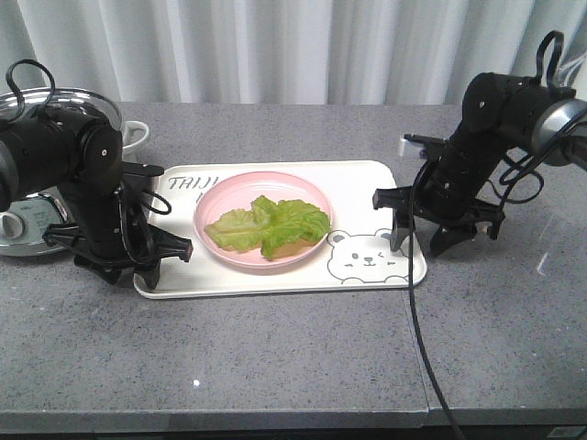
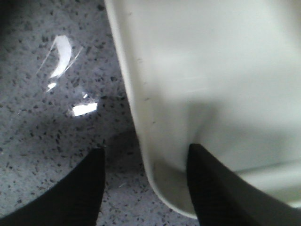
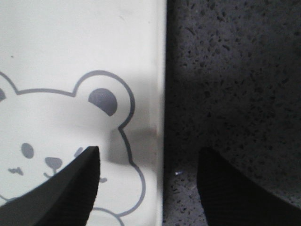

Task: Transfer vegetables to tray and serve
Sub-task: 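Lower both grippers onto opposite short edges of the tray, then close both grippers on the tray edges and lift the tray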

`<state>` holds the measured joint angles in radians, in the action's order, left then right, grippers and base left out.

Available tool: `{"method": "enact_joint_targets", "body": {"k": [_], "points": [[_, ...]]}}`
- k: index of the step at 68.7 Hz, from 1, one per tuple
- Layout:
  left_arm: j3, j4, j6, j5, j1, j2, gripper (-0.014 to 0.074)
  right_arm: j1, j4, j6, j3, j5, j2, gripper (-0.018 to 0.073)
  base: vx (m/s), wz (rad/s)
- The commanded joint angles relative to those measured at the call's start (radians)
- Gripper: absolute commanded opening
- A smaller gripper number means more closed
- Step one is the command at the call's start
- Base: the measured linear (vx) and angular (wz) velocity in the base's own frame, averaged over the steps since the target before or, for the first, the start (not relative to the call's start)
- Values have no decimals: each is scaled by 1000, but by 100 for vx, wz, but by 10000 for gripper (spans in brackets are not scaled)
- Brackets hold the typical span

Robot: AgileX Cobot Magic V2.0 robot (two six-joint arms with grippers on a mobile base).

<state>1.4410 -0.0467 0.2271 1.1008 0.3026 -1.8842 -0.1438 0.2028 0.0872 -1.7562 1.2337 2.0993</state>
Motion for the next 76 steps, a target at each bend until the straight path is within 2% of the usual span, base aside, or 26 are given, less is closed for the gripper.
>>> {"method": "enact_joint_targets", "body": {"k": [1, 13, 26, 37, 54, 61, 76], "points": [[19, -2, -3, -24, 0, 47, 375, 2, 22, -5, -10, 55, -39, 434, 0, 0], [19, -1, -3, -47, 0, 47, 375, 2, 33, -5, -10, 55, -33, 389, 0, 0], [19, 29, -20, -62, 0, 47, 328, 2, 33, -9, -10, 53, -33, 281, 0, 0], [19, 36, -21, -64, 0, 47, 190, 2, 36, -14, -10, 54, -33, 165, 0, 0], [19, 36, -21, -62, 0, 47, -8, 2, 73, -73, -10, 54, -33, 35, 0, 0], [19, 36, -22, -63, 0, 47, -8, 2, 93, -97, -10, 49, -33, -11, 0, 0], [19, 37, -44, -64, 0, 47, -8, 2, 109, -119, -10, 41, -33, -7, 0, 0]]}}
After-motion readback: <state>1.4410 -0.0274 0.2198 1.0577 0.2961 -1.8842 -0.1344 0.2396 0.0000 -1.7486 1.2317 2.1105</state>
